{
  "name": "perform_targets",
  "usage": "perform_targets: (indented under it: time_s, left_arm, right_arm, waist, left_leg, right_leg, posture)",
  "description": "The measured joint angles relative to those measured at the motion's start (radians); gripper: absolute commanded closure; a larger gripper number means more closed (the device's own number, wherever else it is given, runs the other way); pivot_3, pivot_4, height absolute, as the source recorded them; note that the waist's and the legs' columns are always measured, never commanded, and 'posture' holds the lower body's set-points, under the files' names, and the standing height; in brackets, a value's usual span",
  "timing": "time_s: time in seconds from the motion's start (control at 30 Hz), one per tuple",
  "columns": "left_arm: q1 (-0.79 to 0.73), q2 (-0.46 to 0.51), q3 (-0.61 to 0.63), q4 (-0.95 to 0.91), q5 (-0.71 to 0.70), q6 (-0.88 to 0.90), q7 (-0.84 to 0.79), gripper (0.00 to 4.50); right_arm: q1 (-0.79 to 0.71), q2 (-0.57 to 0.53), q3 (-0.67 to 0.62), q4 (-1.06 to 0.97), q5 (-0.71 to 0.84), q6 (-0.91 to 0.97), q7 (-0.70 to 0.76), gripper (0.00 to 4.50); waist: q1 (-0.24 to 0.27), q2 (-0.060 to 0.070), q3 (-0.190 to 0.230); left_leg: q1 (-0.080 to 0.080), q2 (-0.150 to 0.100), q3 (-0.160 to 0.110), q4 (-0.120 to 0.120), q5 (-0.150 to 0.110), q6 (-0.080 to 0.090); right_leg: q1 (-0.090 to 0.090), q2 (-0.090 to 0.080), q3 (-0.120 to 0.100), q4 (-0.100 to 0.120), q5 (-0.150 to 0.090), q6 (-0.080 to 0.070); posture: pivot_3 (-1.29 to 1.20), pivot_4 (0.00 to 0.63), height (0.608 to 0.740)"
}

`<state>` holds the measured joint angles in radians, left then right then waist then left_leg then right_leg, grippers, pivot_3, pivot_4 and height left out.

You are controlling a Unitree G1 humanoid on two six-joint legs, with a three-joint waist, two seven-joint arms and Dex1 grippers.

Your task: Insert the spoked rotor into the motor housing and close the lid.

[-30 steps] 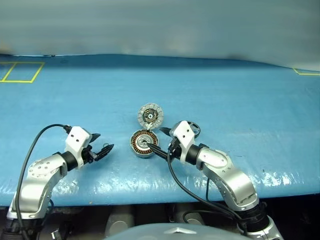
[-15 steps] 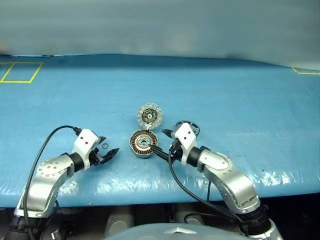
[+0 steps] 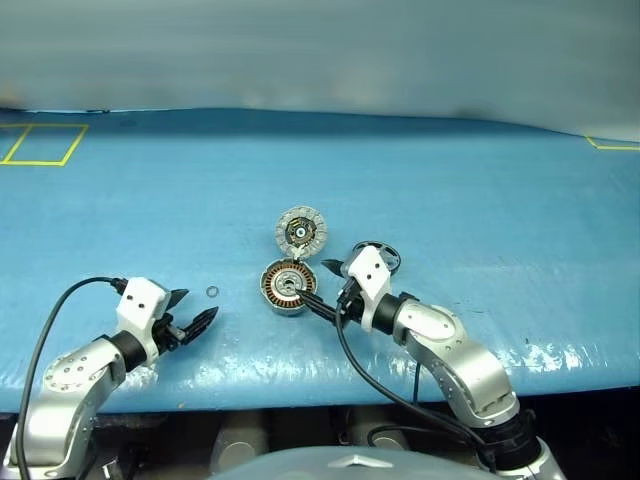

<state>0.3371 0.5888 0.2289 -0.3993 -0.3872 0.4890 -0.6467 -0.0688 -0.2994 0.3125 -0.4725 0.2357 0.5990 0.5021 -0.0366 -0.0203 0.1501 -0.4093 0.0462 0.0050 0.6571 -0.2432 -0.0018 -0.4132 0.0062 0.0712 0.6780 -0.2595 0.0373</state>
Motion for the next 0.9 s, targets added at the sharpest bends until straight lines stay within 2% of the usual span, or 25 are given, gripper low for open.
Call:
perform_targets:
  time_s: [0.23,0.6,0.9]
  left_arm:
    - [0.05,0.009,0.0,-0.003,0.006,0.001,-0.001,0.73]
    - [0.136,0.009,-0.008,-0.105,0.024,0.011,0.023,0.73]
    - [0.068,0.042,-0.024,-0.113,0.037,0.02,0.015,0.73]
  right_arm:
    - [0.0,0.002,0.004,0.001,0.002,0.0,0.0,0.6]
    - [0.009,-0.004,0.004,0.001,0.003,0.0,-0.001,0.6]
    - [0.007,-0.002,0.012,0.003,0.003,0.0,0.001,0.6]
  waist:
    - [0.0,0.0,0.0]
    - [-0.001,0.0,0.0]
    - [0.0,0.0,0.0]
  left_leg:
    - [0.0,0.0,0.0,0.001,0.0,0.0]
    - [0.0,0.001,0.0,0.001,0.0,0.0]
    - [0.0,0.0,0.0,0.002,0.0,0.0]
  right_leg:
    - [0.0,0.0,0.0,0.0,0.0,0.0]
    - [0.0,0.0,0.0,0.0,0.0,0.0]
    - [0.0,0.0,0.0,0.0,0.0,0.0]
  posture:
    - [0.0,0.15,0.74]
    - [0.0,0.15,0.74]
    - [0.0,0.15,0.74]
